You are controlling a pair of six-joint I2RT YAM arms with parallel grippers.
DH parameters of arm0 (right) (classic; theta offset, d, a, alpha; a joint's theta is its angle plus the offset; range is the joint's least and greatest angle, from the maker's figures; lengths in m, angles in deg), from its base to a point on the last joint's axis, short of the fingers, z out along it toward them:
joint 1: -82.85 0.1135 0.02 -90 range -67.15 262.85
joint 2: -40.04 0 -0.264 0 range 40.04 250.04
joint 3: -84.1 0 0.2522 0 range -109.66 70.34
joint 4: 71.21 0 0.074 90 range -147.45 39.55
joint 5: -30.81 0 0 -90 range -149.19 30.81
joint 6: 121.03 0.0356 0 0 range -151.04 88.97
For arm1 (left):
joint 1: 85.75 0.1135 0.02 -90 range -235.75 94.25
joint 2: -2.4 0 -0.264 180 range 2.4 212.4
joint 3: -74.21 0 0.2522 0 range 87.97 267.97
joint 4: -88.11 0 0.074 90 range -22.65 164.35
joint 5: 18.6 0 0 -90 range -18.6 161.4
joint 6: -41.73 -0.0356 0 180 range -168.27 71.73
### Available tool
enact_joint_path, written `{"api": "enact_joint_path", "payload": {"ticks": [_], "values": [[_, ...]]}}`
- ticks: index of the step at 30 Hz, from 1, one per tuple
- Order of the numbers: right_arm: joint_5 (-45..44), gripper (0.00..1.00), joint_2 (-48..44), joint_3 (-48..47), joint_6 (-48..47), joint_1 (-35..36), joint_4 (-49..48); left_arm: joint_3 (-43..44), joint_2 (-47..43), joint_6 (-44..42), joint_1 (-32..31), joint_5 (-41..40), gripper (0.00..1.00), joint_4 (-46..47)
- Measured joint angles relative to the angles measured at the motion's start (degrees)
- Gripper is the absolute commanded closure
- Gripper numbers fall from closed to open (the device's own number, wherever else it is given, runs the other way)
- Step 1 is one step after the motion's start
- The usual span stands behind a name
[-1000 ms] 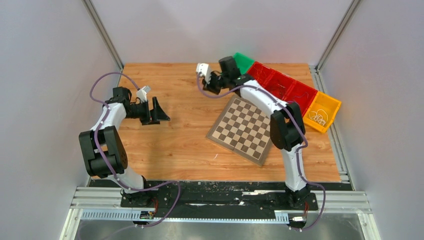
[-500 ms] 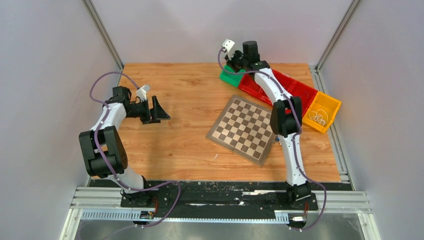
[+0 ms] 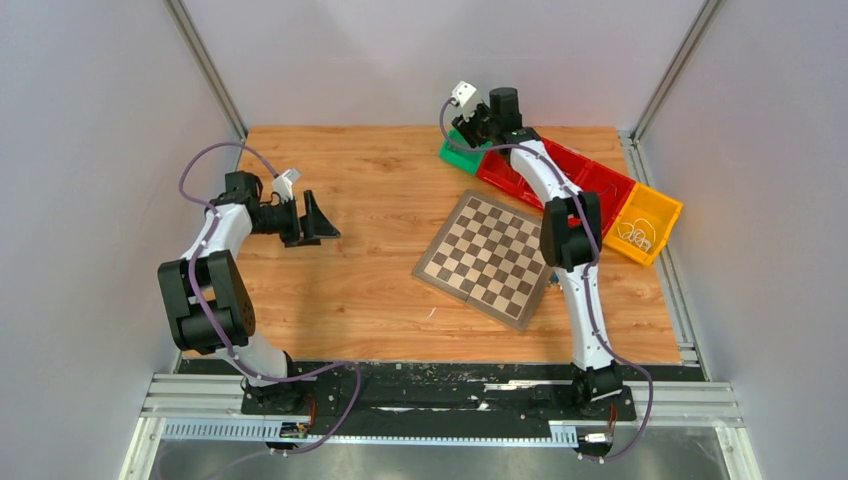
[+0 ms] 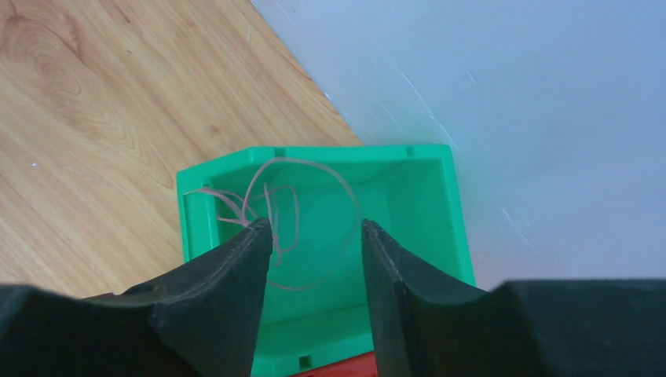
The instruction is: Untangle the cables
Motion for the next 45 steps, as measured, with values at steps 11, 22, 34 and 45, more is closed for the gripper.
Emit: {"api": "enact_joint_path", "payload": {"ticks": [11, 22, 34, 45], "values": [[0.0, 0.43, -5.3, 6.3, -0.2, -0.4, -0.3, 2.9, 0.0, -0.2, 0.0, -0.6, 0.0, -1.8], [3.3, 0.0, -26.7, 17.2, 2.1, -0.8, 3.0, 4.5, -5.6, -2.2, 0.0, -5.7, 0.0, -6.0], [9.7, 0.0, -58.1, 41.6, 17.3, -11.3, 7.5, 16.9, -16.2, -3.8, -6.9, -22.1, 0.0, -12.3], [10.5, 0.0, -75.2, 73.0, 22.8, -15.9, 12.1, 7.2, -19.6, 0.3, -8.9, -25.1, 0.0, -11.1]]}}
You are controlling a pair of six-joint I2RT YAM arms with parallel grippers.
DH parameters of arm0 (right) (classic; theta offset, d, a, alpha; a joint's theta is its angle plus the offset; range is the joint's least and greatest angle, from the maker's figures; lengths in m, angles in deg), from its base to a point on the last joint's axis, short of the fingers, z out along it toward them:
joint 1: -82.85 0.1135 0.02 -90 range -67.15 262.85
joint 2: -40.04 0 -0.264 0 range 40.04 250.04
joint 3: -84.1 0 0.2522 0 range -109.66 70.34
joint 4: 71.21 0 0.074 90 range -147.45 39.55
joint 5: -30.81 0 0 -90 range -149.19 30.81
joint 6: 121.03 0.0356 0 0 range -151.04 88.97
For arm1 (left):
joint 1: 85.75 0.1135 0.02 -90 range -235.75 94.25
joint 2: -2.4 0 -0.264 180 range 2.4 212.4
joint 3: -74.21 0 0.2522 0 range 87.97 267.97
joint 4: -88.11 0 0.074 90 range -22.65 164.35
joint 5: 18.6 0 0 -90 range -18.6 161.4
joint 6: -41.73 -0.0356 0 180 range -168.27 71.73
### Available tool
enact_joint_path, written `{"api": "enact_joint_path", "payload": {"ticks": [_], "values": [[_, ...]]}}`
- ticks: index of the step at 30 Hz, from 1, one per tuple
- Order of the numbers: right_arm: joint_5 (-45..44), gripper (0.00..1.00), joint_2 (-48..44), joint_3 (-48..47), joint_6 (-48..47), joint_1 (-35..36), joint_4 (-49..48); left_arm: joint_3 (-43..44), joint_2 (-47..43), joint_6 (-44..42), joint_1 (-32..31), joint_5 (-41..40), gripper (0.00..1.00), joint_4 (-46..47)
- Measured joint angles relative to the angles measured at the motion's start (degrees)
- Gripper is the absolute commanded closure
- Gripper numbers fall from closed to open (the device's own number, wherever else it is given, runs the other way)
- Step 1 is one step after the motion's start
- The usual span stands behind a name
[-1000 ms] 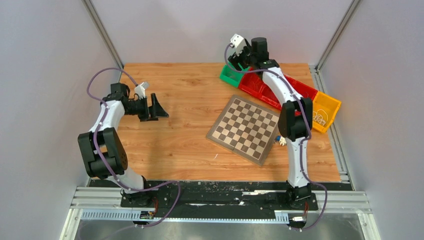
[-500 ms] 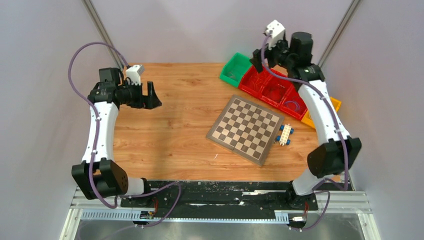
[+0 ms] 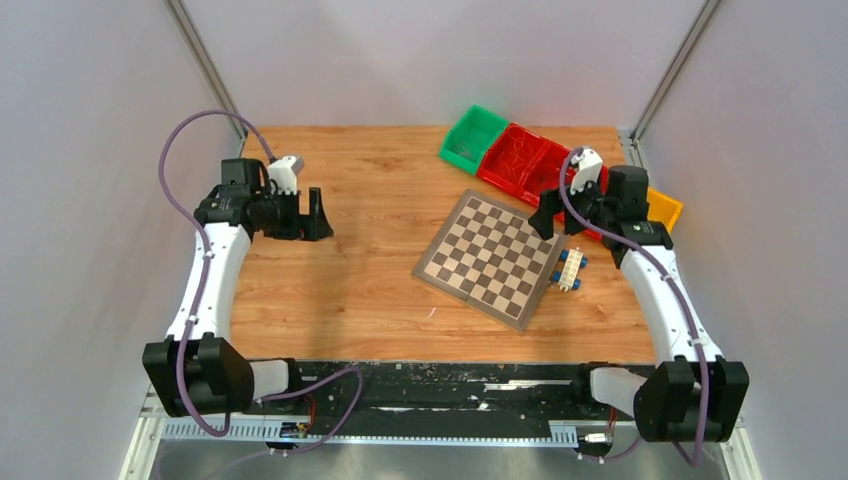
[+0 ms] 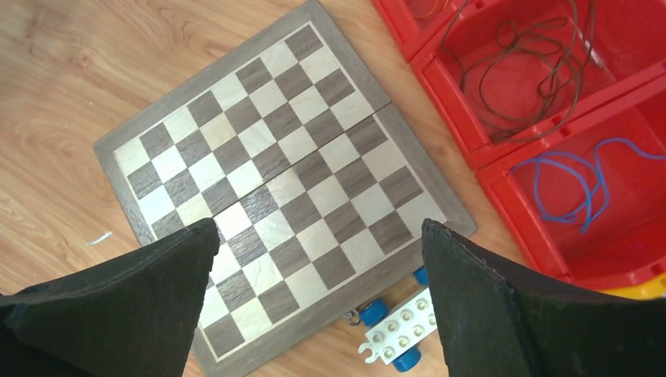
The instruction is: Untangle the cables
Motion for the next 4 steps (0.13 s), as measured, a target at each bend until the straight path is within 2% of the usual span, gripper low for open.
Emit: {"api": "enact_joint_path", "payload": {"ticks": [4], "values": [[0.0, 0.0, -2.9, 2.8, 1.5, 0.0, 0.3, -3.6, 0.0, 0.8, 0.0, 0.0, 0.0, 0.6]]}}
